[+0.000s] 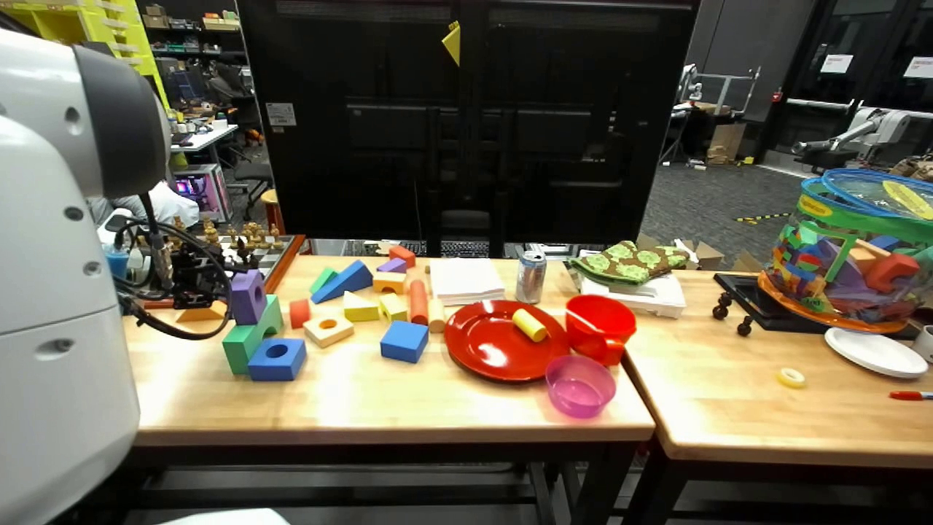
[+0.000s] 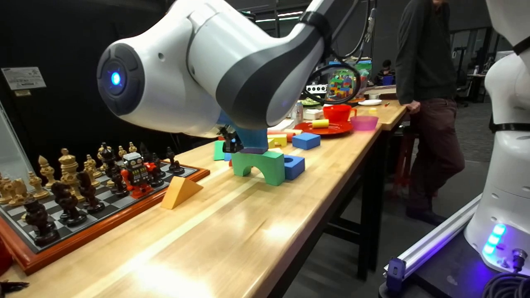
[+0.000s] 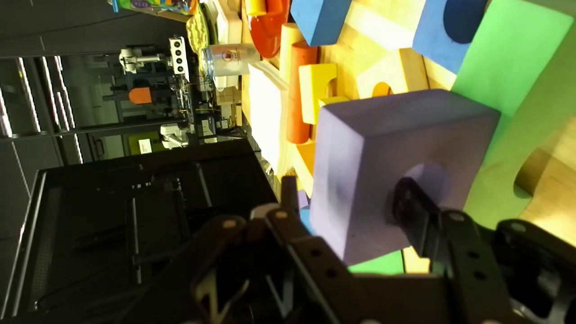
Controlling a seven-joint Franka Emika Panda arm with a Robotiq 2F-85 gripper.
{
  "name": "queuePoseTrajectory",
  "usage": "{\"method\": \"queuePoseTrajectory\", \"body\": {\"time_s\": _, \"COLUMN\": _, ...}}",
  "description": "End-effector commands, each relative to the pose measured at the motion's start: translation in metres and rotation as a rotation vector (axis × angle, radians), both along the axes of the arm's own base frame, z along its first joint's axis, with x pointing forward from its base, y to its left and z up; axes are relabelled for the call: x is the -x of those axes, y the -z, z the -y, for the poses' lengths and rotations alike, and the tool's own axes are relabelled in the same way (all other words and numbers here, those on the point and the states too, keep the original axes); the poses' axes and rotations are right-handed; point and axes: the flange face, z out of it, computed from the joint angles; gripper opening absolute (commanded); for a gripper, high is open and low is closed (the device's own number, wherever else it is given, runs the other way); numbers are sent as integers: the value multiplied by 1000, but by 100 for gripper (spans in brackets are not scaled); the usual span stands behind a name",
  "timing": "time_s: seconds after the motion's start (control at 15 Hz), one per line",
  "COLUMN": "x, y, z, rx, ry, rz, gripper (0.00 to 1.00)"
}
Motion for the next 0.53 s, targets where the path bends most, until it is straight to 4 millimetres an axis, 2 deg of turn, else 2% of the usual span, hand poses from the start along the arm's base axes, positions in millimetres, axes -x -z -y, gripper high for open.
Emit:
{"method": "queuePoseTrajectory", "body": {"time_s": 0.0, "x": 3, "y": -1, "z": -11, "rx": 29, "ry": -2, "rz": 24, "gripper": 90}}
{"method": "queuePoseTrajectory", "body": {"time_s": 0.13, "x": 5, "y": 1, "z": -15, "rx": 36, "ry": -3, "rz": 24, "gripper": 100}}
{"method": "queuePoseTrajectory", "body": {"time_s": 0.47, "x": 20, "y": 2, "z": -31, "rx": 59, "ry": -20, "rz": 35, "gripper": 100}}
